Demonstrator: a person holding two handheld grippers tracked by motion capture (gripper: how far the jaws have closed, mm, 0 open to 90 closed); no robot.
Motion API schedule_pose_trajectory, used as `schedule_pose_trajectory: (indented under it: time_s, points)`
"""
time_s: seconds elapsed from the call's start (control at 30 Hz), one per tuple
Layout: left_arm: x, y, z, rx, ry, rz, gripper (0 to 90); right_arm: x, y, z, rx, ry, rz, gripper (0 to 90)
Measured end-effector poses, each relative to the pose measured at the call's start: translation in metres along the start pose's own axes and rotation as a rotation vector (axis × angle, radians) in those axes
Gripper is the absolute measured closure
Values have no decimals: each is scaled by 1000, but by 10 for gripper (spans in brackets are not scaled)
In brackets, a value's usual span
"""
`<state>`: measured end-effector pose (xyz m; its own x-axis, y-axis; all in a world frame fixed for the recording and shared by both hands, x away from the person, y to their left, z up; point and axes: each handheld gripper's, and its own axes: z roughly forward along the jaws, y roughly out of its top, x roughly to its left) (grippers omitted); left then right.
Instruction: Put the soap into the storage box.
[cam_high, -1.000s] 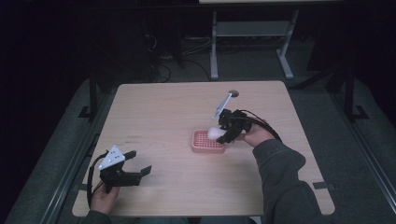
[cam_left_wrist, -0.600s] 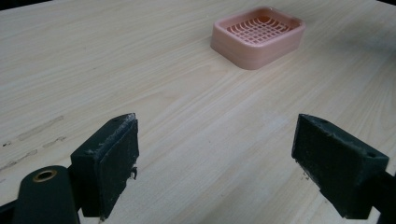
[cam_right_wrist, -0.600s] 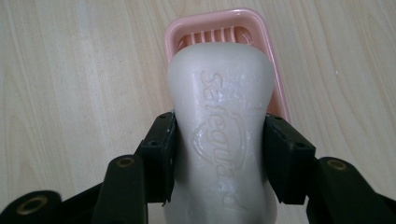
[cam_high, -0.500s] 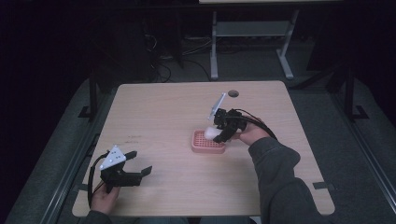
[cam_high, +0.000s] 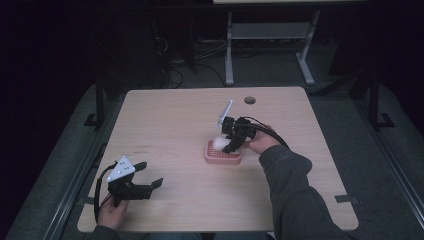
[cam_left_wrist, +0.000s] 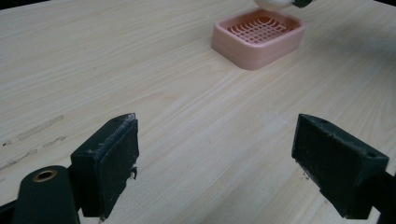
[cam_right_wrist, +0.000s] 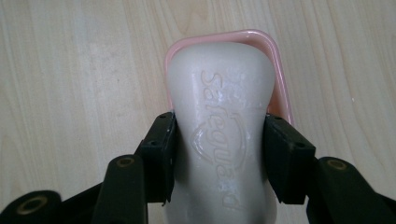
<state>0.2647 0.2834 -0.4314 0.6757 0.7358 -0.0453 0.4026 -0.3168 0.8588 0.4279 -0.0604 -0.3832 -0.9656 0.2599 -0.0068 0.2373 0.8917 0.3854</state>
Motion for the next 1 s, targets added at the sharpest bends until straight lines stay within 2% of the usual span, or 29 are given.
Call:
schedule_pose_trajectory:
  time_s: [0.3,0.7,1.0]
  points:
    - [1,0,-1,8,1,11,144,-4,4,14,26,1,4,485]
    - [1,0,-1,-10,1,-9,144,-9,5,26,41,6,11,485]
    - [1,0,0,-6,-3,-4,144,-11,9,36,54,18,9,484]
